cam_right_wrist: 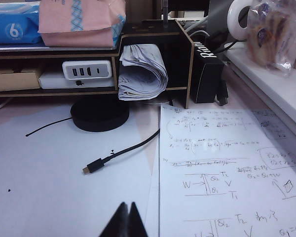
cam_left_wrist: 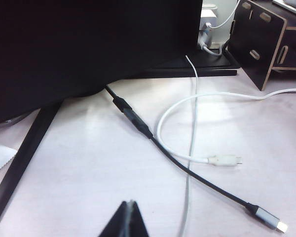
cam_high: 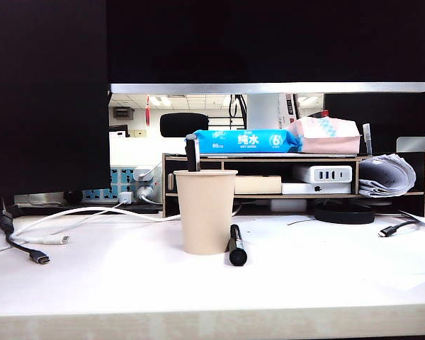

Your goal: Pick up the marker and insert it into the paper cup.

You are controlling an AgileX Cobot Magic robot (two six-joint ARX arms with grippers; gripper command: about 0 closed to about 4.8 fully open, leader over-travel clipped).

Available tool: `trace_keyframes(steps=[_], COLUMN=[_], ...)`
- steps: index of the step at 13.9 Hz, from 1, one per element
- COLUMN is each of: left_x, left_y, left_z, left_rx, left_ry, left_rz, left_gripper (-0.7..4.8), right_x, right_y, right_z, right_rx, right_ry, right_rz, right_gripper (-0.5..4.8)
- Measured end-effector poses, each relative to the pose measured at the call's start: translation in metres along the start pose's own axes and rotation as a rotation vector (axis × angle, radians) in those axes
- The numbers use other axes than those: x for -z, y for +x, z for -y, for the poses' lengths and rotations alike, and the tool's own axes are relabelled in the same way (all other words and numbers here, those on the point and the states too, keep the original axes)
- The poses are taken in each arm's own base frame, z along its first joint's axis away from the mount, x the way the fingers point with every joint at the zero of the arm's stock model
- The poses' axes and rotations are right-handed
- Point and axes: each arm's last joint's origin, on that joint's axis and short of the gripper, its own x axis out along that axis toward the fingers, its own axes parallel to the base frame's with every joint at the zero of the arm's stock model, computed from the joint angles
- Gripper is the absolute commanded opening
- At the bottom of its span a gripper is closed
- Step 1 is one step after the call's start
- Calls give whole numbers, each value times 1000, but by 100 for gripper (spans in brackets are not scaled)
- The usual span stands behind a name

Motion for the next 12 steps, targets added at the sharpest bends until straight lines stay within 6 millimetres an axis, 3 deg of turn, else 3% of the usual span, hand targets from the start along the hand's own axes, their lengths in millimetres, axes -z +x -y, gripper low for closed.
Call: trace_keyframes(steps=[7, 12], left_x=[0, -3], left_y=[0, -2], left_z=[1, 10], left_rx=[23, 356], left_ry=[-48, -98], left_rz=[0, 7], left_gripper=[-5, -5], right_x=[0, 0], right_y=[0, -2], right_z=[-4, -12], right_rx=[-120, -408], right_ry=[28, 159], right_rz=[-5, -44], right_gripper=[-6, -6])
